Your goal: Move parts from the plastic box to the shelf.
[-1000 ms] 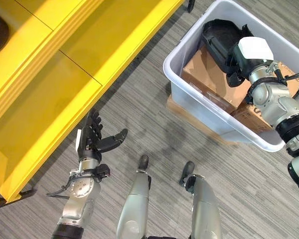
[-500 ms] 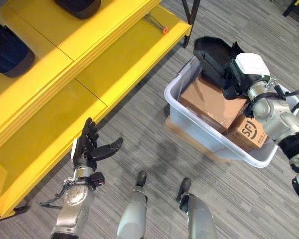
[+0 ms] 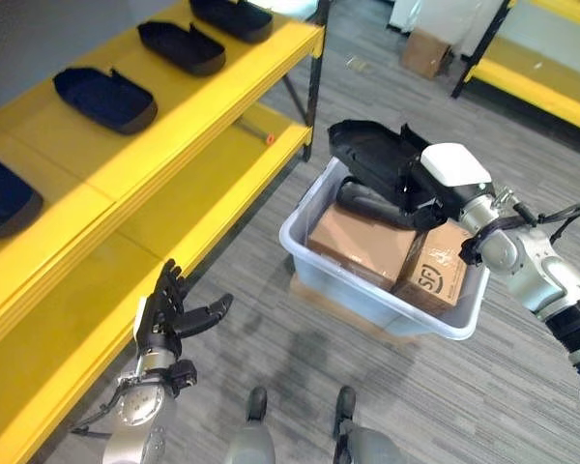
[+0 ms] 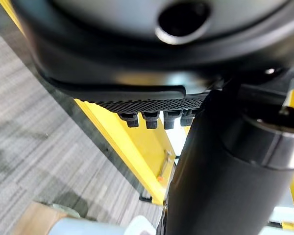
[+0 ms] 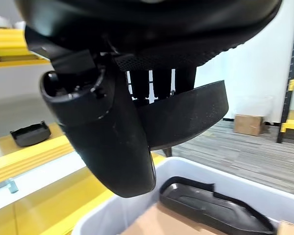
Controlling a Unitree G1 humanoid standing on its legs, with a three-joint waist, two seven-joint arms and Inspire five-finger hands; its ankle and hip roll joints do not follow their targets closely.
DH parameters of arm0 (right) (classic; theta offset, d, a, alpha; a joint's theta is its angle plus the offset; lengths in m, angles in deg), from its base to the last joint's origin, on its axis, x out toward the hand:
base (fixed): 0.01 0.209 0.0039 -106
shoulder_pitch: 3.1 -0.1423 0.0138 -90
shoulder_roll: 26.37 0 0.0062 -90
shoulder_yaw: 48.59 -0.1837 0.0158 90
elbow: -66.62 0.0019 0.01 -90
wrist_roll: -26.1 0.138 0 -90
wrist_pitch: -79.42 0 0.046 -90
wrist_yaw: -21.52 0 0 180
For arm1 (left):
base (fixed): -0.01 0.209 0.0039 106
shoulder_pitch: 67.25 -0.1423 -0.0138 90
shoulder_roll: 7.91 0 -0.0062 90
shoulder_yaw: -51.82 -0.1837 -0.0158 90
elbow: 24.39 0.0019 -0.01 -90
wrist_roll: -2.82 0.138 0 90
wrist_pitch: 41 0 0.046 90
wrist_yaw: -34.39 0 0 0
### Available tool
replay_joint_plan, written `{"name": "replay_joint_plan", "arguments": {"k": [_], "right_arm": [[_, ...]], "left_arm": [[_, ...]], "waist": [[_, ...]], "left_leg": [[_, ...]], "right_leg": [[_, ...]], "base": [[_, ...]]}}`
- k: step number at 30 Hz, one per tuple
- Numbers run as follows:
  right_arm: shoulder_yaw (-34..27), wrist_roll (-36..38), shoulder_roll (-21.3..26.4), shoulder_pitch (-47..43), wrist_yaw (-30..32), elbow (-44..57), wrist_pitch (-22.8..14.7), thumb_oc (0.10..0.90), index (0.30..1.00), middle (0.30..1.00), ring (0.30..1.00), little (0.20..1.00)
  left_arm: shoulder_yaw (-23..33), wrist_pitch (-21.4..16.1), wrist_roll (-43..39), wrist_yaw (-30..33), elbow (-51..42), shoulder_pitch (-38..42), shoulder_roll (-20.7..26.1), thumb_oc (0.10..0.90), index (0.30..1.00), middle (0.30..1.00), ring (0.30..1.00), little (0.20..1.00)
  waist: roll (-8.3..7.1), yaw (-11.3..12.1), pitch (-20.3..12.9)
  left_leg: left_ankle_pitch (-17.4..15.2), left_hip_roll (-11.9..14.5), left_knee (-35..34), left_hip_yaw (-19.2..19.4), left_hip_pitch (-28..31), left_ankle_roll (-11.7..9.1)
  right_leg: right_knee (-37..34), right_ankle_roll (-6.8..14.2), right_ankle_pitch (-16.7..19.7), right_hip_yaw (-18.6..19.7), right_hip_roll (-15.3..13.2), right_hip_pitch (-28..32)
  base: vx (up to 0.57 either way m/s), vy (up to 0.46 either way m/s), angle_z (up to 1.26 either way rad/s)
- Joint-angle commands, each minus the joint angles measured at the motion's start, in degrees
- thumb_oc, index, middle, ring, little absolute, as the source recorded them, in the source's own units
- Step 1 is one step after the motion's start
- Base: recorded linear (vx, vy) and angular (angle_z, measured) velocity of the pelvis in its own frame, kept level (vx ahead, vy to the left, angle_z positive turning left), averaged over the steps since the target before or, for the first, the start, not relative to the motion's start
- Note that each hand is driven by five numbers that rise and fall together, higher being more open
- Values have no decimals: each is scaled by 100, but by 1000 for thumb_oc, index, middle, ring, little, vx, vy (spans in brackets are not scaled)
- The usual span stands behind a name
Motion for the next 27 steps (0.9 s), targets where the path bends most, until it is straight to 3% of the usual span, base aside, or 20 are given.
{"name": "replay_joint_plan", "arguments": {"k": [1,10,20,25,27], "right_arm": [[-477,107,-114,-181,401,75,-80,400,300,300,300,300],[-790,71,-516,194,531,127,-10,400,300,300,300,300],[-426,282,-878,-412,705,-80,-21,400,300,300,300,300],[-123,366,-817,-994,778,-198,-49,400,300,300,300,300],[83,562,-521,-1523,906,-231,-72,400,300,300,300,300]], "left_arm": [[-63,-396,70,-26,-457,-180,145,900,1000,1000,1000,1000],[-99,-275,-275,22,-370,-335,-242,900,1000,1000,1000,1000],[-16,-311,-407,266,-388,-315,-357,900,1000,1000,1000,1000],[66,-344,-511,344,-416,-453,-370,900,1000,1000,1000,1000],[102,-388,-631,366,-338,-390,-239,900,1000,1000,1000,1000]], "waist": [[-60,41,-1163],[143,-10,-1199],[322,177,-1114],[348,423,-947],[406,661,-824]], "left_leg": [[-460,566,-15,-26,125,-171],[-414,694,5,-137,346,-171],[-324,982,438,-426,249,-246],[198,1147,588,-673,7,-359],[1324,1133,31,-979,-572,-608]], "right_leg": [[234,634,-466,289,-505,-239],[735,515,-913,279,-436,-44],[1109,254,-1354,176,-142,68],[1151,101,-1454,-7,91,18],[998,-15,-1414,-427,138,-270]], "base": [[-20,-33,-16],[-22,-45,-1],[-4,-111,8],[-49,-146,11],[-288,-160,23]]}}
